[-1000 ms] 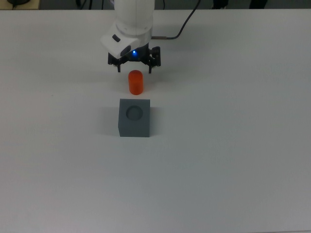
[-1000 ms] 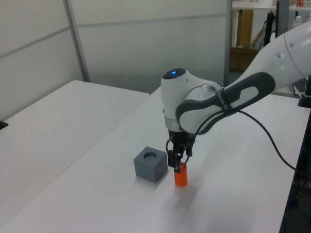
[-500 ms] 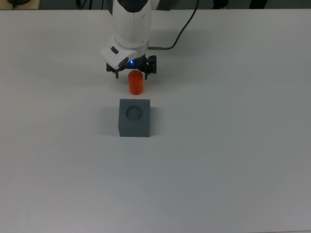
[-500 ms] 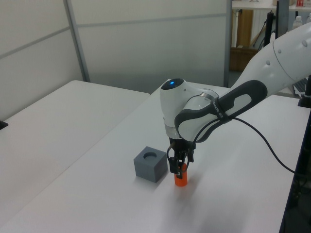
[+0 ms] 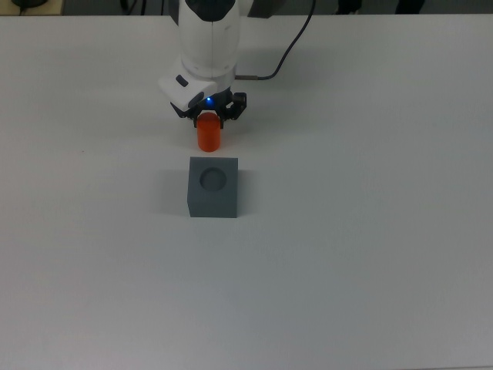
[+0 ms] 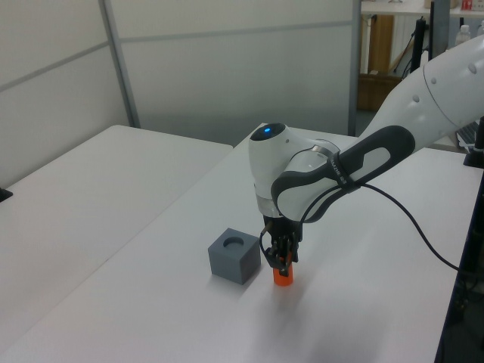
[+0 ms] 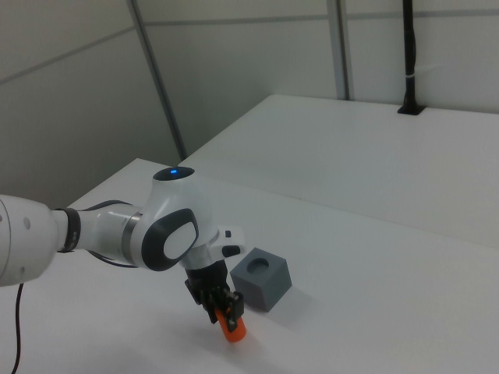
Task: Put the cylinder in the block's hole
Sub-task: 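Carry the cylinder over the grey cube's hole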
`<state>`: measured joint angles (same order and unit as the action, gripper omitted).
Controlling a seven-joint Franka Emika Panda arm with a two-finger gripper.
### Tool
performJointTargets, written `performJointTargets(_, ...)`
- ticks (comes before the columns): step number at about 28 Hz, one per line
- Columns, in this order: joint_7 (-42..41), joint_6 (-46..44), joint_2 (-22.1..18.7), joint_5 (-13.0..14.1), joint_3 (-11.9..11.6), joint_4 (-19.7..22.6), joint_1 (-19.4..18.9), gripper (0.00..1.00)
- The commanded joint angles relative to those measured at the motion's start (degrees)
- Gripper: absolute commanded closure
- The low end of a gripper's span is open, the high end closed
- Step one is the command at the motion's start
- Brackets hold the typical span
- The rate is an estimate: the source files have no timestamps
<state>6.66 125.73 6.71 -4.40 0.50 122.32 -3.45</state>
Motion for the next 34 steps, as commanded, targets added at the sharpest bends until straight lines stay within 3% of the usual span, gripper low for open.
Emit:
performJointTargets(1, -1.3, 1.5, 0.2, -0.3, -0.1, -0.3, 0.1, 0.88)
performJointTargets(7, -1.2, 0.4, -1.8, -0.2, -0.1, -1.2, 0.0, 0.88)
performJointTargets(17, -1.1, -7.5, -1.8, 0.5, -0.1, -10.1, -0.1, 0.88)
performJointTargets(23, -0.6, -7.8, 0.1, 0.9, 0.0, -15.1, -0.1, 0.87)
performJointTargets(27, -0.3, -7.8, 3.6, 2.8, 0.0, -19.4, -0.2, 0.87)
performJointTargets(34, 0.4, -7.5, 7.4, 2.9, -0.1, -22.9, -0.2, 0.87)
